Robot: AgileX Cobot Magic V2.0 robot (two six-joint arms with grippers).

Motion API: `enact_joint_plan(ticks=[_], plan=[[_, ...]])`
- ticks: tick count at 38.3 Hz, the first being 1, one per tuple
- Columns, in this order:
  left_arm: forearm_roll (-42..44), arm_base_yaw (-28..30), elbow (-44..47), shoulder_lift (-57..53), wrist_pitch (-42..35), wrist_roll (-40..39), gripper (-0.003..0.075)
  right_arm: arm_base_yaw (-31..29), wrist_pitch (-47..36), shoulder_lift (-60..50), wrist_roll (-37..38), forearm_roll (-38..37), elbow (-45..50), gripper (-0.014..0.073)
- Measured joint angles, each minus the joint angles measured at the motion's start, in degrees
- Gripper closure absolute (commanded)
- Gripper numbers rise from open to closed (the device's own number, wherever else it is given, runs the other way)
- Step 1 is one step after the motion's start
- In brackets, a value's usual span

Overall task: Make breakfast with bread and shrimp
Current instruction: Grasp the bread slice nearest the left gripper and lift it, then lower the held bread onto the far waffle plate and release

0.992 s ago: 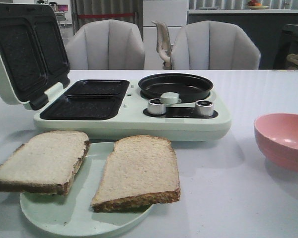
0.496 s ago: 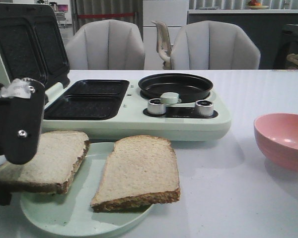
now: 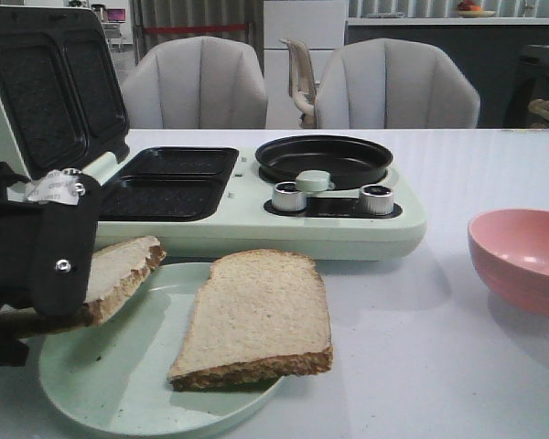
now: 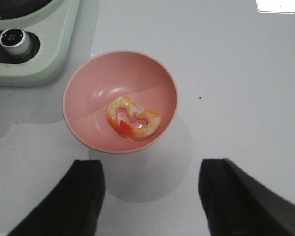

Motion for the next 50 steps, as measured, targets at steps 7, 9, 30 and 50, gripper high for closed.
enact_joint_plan(ticks=[7,9,30,50], plan=[[-2.04,-0.42,0.00,-2.73,1.24,0.00,0.0620,0.00,0.00,0.00,0.00,0.00,0.00,0.0067],[-2.30,-1.12,0.00,-4.37,2.49,0.00,0.0621,0.00,0.00,0.00,0.00,0.00,0.00,0.0067],[5.35,-5.54,-7.30,-18.57,10.45,0.00,0.0620,0.00,0.00,0.00,0.00,0.00,0.00,0.0067],[12.35,7.03,-31.45,9.75,6.68,0.00,0.0620,0.00,0.00,0.00,0.00,0.00,0.00,0.0067]])
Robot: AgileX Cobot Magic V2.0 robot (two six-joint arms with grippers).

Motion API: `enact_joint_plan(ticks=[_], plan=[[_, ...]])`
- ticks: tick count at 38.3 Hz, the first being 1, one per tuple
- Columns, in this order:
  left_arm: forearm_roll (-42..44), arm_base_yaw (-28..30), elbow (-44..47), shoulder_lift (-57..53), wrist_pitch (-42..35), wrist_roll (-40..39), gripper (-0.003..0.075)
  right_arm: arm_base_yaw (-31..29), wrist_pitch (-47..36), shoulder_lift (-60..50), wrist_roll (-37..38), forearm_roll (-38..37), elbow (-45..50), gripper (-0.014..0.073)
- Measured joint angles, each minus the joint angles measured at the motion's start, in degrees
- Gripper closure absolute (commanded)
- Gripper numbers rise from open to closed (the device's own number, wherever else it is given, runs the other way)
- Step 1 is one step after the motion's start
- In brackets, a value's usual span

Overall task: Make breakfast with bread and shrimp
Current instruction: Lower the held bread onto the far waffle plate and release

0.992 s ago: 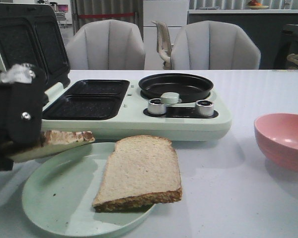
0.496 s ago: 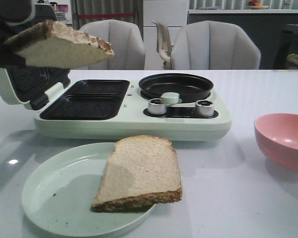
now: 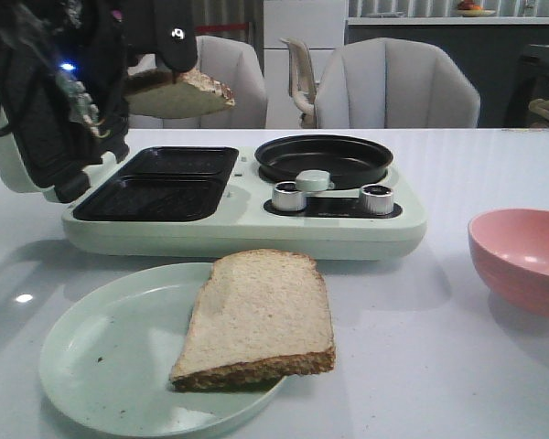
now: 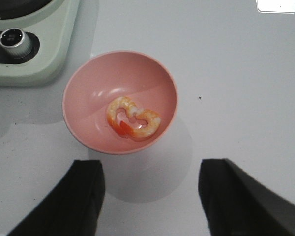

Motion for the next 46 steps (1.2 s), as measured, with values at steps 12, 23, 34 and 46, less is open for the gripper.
enact_joint_plan(ticks=[12,23,34,46], plan=[[1.26,4.24,-15.70,14.05,-0.96,0.64,0.0620,0.00,0.00,0.00,0.00,0.00,0.00,0.0067],[1.45,6.30,-20.77,19.56,-1.69,0.84,0.0564,0.00,0.00,0.00,0.00,0.00,0.00,0.0067],[1.45,7.63,-20.85,20.24,-2.95,0.96,0.0309,0.00,0.00,0.00,0.00,0.00,0.00,0.0067],[1.58,7.63,-20.85,20.24,-4.12,0.96,0.0212,0.00,0.00,0.00,0.00,0.00,0.00,0.0067]])
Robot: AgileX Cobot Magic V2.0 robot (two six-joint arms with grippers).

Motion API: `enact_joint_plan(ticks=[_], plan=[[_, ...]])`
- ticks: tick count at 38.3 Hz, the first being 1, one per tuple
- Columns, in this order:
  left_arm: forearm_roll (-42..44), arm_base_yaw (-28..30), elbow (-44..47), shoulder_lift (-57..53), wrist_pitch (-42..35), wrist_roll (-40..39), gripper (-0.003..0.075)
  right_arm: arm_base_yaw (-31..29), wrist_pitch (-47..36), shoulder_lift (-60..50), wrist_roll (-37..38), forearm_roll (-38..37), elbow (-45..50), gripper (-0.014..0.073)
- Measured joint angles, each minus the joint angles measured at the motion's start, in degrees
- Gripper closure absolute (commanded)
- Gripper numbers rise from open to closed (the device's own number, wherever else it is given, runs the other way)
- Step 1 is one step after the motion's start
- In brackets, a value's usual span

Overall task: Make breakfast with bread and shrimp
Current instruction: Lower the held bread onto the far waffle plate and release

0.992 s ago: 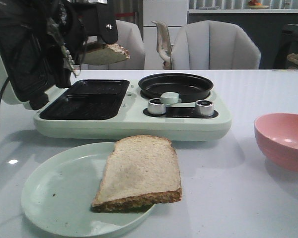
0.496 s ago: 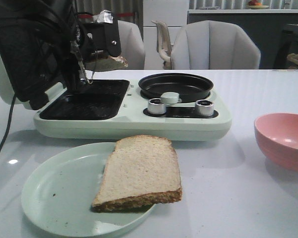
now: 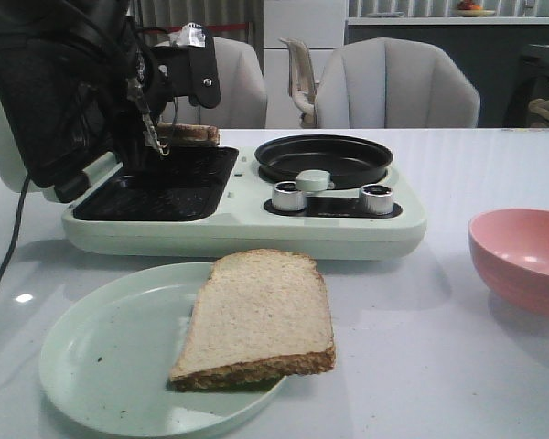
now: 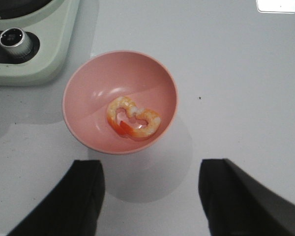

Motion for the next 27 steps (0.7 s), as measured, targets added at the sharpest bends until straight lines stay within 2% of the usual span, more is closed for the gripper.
enact_joint_plan(ticks=[16,27], plan=[[-0.77,-0.26,0.91,-0.59,0.75,0.00,0.0212,0.00,0.00,0.00,0.00,0.00,0.00,0.0067],[-3.00,-3.10,6.95,-8.79,1.50,0.00,0.0212,0.00,0.00,0.00,0.00,0.00,0.00,0.0067]])
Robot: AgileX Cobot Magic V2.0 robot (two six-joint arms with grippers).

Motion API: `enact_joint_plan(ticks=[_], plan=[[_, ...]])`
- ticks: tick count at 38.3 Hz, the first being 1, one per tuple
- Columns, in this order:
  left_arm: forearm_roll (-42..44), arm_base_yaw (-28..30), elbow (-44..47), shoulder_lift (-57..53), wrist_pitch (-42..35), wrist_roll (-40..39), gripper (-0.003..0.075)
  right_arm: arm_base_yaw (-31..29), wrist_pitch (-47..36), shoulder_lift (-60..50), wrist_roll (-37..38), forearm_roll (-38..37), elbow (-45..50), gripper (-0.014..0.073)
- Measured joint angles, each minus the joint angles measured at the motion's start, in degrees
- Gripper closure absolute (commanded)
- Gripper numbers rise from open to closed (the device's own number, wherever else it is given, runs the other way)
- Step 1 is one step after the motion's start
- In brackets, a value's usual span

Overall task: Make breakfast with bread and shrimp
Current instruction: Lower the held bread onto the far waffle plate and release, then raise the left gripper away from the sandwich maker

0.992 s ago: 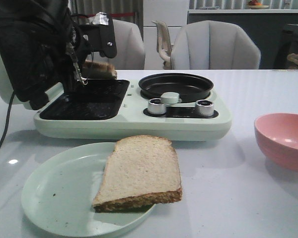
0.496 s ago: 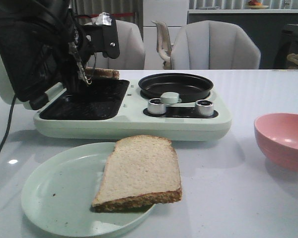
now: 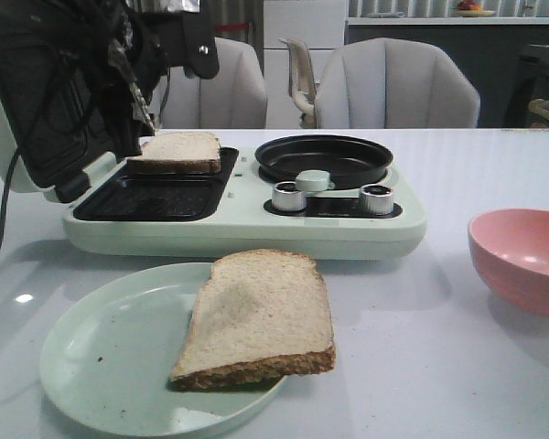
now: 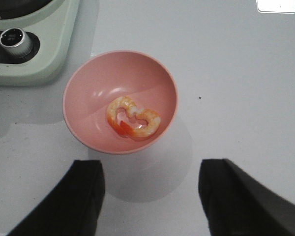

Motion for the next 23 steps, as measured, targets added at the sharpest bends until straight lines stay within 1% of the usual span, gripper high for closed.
enact_joint_plan(ticks=[4,8,12,17,23], plan=[[-2.29,-1.89,1.35,-3.38,3.12,0.00,0.0212,0.00,0.00,0.00,0.00,0.00,0.00,0.0067],[-7.53,-4.07,1.85,-5.76,8.32,0.00,0.0212,0.00,0.00,0.00,0.00,0.00,0.00,0.0067],[-16.67,-5.78,1.89,-8.34,13.47,0.09,0.0212,0.00,0.00,0.00,0.00,0.00,0.00,0.0067],[-26.95,-8.07,3.38,-13.42,16.79,0.09,0.0212,0.00,0.00,0.00,0.00,0.00,0.00,0.0067],[-35.96,-11.53,6.31,-21.02,20.65,0.09,0.0212,0.00,0.00,0.00,0.00,0.00,0.00,0.0067]])
